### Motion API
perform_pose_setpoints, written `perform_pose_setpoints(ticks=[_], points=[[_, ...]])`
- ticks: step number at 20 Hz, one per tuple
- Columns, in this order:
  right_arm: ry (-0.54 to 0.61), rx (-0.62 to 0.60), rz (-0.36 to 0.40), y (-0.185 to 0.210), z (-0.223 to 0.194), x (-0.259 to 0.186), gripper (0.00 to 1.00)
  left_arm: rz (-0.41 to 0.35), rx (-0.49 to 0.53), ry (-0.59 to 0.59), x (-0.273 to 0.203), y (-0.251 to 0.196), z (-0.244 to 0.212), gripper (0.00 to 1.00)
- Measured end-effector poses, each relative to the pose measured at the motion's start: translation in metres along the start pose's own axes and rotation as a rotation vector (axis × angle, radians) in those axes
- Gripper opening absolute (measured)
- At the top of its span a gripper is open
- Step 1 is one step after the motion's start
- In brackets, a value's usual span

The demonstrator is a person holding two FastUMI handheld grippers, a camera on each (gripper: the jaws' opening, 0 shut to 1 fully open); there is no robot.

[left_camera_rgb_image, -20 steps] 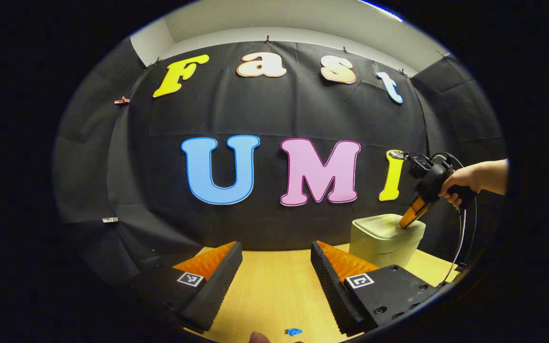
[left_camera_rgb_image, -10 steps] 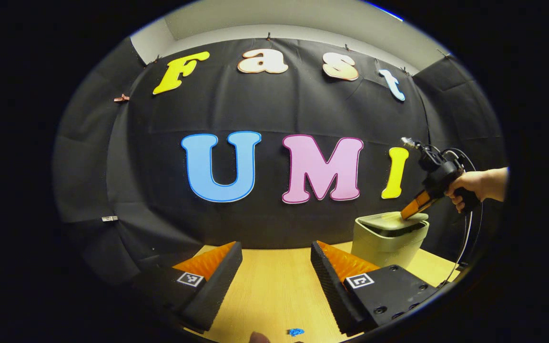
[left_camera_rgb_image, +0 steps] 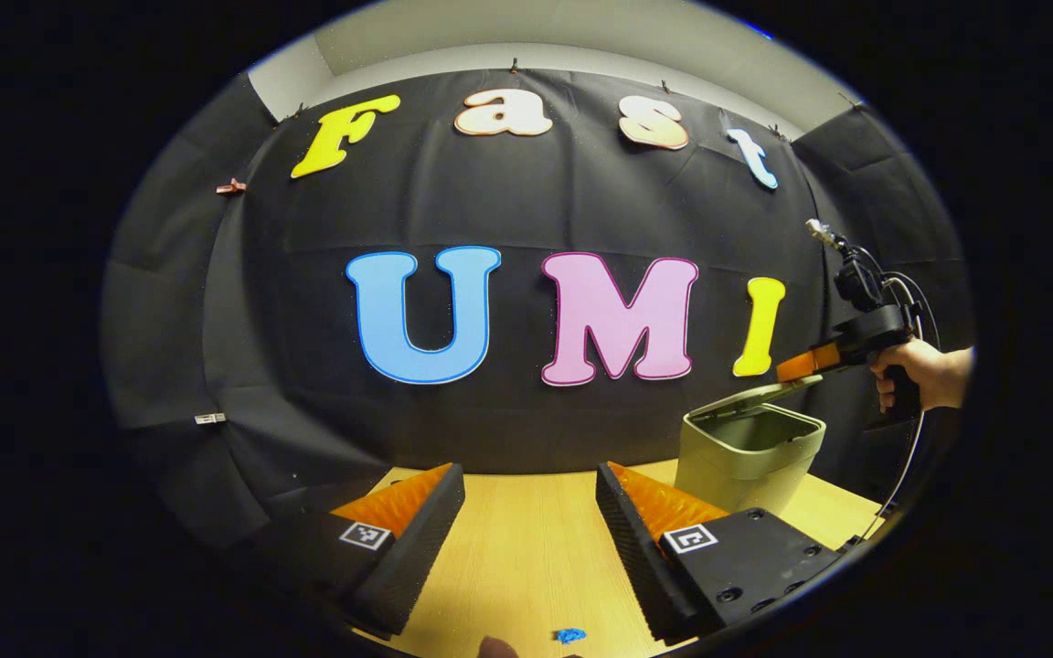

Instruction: Press the lid of the desktop garbage bin to open it, pick up the crumpled paper on the desktop and throw it into the bin, then pick up the pop can on the desktop and drop it into the bin, and finally close the garbage bin lid.

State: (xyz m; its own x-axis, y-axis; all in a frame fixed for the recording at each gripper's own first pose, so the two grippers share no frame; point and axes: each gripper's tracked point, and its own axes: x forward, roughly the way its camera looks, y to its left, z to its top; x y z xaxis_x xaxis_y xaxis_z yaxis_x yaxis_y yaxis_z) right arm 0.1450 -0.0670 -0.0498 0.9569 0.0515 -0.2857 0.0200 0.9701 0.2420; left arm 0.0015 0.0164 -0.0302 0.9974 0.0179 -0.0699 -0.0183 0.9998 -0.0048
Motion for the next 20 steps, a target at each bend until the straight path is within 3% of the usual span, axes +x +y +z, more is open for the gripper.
perform_pose_setpoints(ticks=[3, 12, 14, 15, 16, 18, 19, 20], points=[[-0.095, -0.019, -0.003, 0.002, 0.018, -0.012, 0.06, -0.003, -0.006, 0.004, 0.001, -0.001, 0.000, 0.93], [-0.160, -0.056, 0.036, 0.018, 0.021, -0.043, 0.12, -0.019, 0.010, 0.041, -0.006, -0.008, -0.020, 0.93], [-0.150, -0.060, 0.071, 0.030, 0.013, -0.055, 0.18, -0.019, 0.015, 0.074, -0.008, -0.009, -0.035, 0.93], [-0.161, -0.061, 0.082, 0.034, 0.012, -0.060, 0.26, -0.021, 0.015, 0.092, -0.009, -0.010, -0.044, 0.93], [-0.172, -0.066, 0.082, 0.037, 0.012, -0.066, 0.41, -0.025, 0.013, 0.109, -0.010, -0.011, -0.051, 0.93], [-0.192, -0.080, 0.075, 0.041, 0.011, -0.081, 0.45, -0.029, 0.008, 0.146, -0.009, -0.012, -0.068, 0.93], [-0.195, -0.086, 0.074, 0.044, 0.009, -0.088, 0.54, -0.030, 0.006, 0.167, -0.010, -0.013, -0.078, 0.93], [-0.197, -0.087, 0.075, 0.046, 0.007, -0.095, 0.53, -0.030, 0.002, 0.190, -0.011, -0.014, -0.088, 0.93]])
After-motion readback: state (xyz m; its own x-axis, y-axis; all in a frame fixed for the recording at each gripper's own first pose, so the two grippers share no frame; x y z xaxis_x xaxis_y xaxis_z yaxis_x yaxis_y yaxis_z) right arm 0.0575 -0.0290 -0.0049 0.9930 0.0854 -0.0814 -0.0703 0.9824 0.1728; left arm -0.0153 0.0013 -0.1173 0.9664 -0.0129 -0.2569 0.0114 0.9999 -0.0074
